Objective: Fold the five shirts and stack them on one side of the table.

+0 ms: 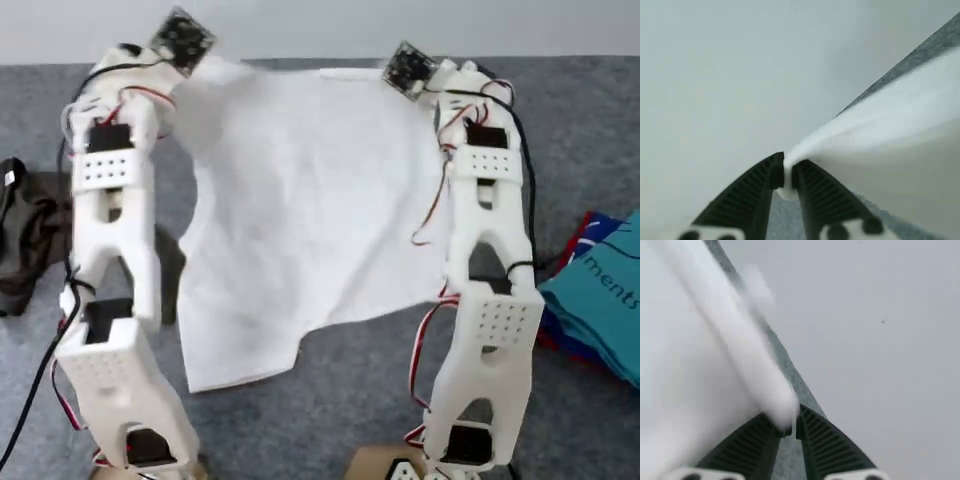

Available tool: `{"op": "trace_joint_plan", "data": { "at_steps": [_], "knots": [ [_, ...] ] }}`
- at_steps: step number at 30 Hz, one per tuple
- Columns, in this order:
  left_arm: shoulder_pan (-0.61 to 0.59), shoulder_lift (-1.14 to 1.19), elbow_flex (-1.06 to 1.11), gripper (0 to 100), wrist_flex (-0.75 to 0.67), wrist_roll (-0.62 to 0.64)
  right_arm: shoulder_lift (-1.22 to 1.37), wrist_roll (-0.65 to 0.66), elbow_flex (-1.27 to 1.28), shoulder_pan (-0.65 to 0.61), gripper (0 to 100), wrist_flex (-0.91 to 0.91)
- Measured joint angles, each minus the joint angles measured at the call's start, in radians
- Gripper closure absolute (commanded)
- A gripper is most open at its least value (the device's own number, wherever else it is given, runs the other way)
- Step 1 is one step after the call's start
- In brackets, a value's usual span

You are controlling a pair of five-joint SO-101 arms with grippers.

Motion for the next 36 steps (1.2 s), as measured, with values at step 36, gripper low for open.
{"op": "trace_joint_plan", "data": {
  "at_steps": [36],
  "knots": [
    [0.023, 0.009, 0.014, 100, 0.103, 0.064, 0.126, -0.431, -0.029, -0.173, 98.7, 0.256]
  ]
}}
